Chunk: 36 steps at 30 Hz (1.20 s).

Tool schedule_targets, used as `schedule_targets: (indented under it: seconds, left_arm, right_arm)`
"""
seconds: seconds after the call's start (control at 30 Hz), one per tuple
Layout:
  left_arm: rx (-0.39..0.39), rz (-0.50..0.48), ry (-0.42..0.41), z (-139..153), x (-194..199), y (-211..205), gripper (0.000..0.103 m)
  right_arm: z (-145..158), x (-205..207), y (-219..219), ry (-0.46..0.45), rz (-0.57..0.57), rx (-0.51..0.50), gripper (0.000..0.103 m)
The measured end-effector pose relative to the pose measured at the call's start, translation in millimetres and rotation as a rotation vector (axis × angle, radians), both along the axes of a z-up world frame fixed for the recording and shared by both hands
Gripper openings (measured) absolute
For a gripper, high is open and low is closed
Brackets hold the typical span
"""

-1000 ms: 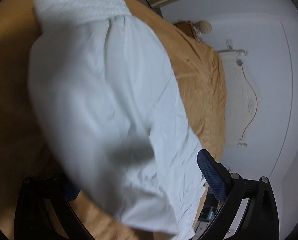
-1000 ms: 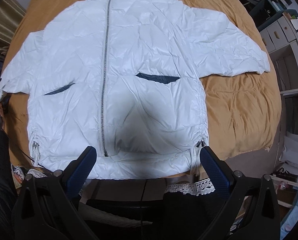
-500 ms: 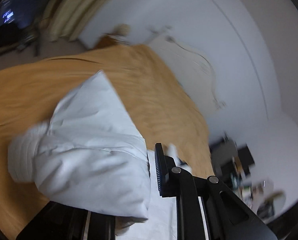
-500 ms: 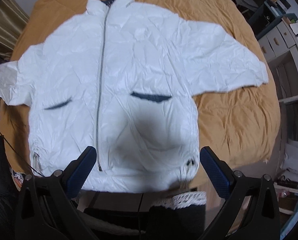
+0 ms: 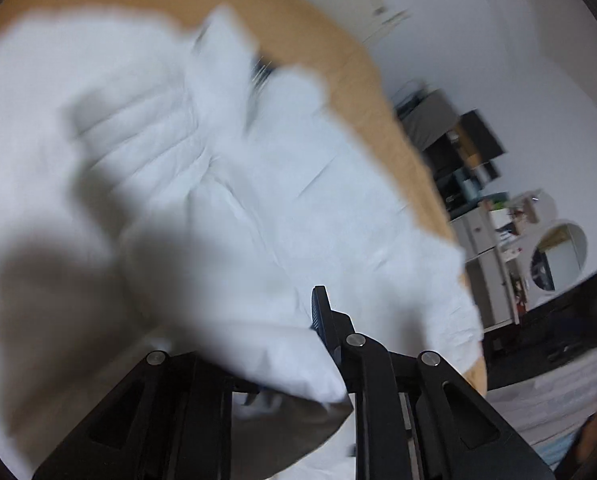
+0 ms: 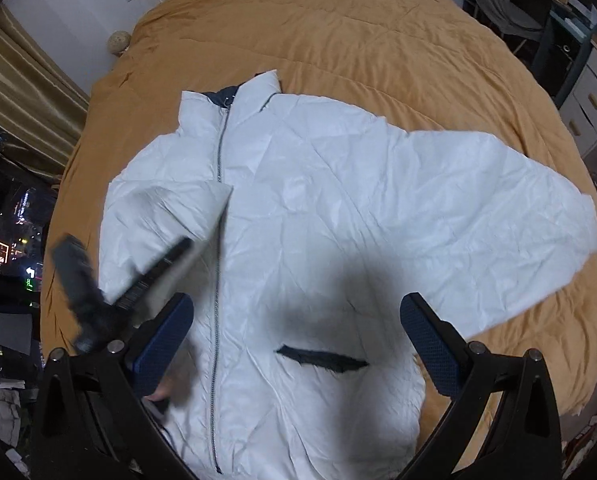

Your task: Fold large clothes

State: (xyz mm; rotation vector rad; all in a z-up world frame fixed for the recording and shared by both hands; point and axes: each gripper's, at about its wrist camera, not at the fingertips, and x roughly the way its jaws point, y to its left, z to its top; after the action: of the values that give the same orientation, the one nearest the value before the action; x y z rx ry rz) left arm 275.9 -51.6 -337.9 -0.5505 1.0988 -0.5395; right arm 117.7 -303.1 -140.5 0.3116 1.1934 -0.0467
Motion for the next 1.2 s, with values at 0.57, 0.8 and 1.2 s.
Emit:
schedule_targets:
  seconds: [0.57,0.8,1.2]
  left_arm:
    - [-0.019,0.006,-0.118,-18.2,-43.6,8.8,0.019]
    - [-0.001,-0.017,-0.042,-6.8,-50.6,6.2,0.020]
    - [0.002,0.169,-0.206,90.0,-69.9,96.8,0.074]
  right_arm:
    - [-124.9,181.4,210.0,0.393,0.336,-0.030,0.078]
    - [-142.0,181.4,151.2,0.430,0.241,0.037,0.009]
    - [-166.6,103.6,-65.2,0.314,-0.082,0.229,0.006]
